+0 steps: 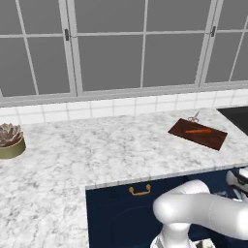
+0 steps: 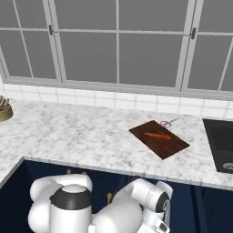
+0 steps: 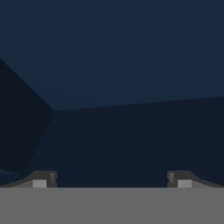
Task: Place the appropriate cutting tool for cutting the carrot skin on the cutting board.
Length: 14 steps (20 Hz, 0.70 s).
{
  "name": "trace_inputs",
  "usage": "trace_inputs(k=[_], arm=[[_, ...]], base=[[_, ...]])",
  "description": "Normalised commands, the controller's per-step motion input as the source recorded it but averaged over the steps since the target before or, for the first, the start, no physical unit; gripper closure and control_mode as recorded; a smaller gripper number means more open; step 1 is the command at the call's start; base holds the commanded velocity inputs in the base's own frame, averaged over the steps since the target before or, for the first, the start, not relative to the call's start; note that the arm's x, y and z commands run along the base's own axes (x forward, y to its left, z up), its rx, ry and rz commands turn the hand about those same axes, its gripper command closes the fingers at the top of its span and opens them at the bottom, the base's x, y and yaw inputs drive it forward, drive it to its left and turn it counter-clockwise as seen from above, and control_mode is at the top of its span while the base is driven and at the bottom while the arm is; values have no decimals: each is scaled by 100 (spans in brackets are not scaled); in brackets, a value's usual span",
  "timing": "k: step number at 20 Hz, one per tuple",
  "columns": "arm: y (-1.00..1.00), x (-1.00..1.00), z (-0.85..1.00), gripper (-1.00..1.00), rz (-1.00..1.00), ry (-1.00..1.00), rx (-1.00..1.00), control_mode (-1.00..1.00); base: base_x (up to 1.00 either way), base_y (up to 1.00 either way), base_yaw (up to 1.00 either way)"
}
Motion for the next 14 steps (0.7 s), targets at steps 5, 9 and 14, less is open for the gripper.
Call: trace_inputs(k=[5, 9, 14], arm=[[-3, -32, 21, -100, 3, 9, 1, -100], [-30, 52, 58, -100, 10, -3, 0, -100], [-24, 52, 4, -100, 12, -11, -1, -100]], base=[[0, 0, 0], [0, 0, 0], [0, 0, 0]])
